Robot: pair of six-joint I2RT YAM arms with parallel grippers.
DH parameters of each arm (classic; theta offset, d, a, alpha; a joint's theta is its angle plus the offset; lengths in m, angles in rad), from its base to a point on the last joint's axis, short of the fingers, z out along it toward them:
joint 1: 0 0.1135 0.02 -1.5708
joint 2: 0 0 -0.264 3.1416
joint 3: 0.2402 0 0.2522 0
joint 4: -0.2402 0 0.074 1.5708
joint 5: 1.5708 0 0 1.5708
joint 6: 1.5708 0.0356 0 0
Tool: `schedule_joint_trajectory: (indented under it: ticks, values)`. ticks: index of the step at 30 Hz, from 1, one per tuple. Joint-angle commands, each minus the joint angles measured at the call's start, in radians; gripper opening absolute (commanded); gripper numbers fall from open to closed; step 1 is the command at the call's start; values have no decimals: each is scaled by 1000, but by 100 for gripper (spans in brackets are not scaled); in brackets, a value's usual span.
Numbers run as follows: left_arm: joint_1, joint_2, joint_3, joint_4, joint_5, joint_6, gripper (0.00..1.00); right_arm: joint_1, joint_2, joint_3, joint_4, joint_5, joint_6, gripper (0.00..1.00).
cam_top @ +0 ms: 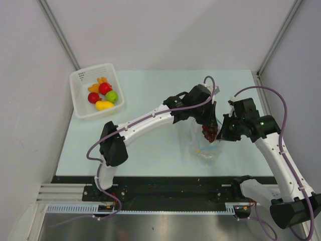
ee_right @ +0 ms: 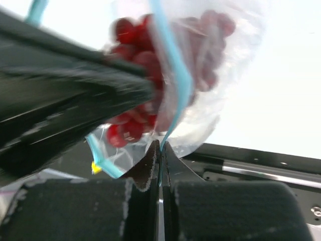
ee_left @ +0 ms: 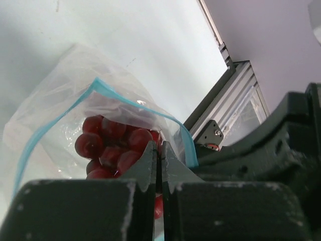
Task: Open the zip-top bag and remove the fake food
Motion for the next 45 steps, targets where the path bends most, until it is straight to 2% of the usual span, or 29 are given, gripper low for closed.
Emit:
schedule_joint_trajectory:
  ticks: [1, 6, 13, 16, 21, 26, 34, 45]
  values:
    - [-2, -122, 105, -48, -50, 62, 0, 0, 3, -1, 3, 119, -28, 0]
    - [11, -166, 208, -105, -88, 122, 0, -1, 19, -1, 12, 135, -43, 0]
    - [92, -275, 204, -28, -19, 91, 0, -44, 71, -1, 28, 170, -25, 0]
    - [174, -333, 182, -11, -13, 71, 0, -75, 107, -1, 38, 165, -23, 0]
    - [376, -404, 102, 48, -18, 54, 0, -86, 141, -1, 67, 121, -30, 0]
    - [618, -433, -17, 199, 34, -22, 0, -96, 160, 3, 97, 76, -33, 0]
    - [944, -298, 2, 321, 70, -131, 0, -129, 216, 45, 124, 30, -22, 0]
    - [1165, 59, 259, 377, -7, -186, 0, -196, 351, 143, 141, -2, -19, 0]
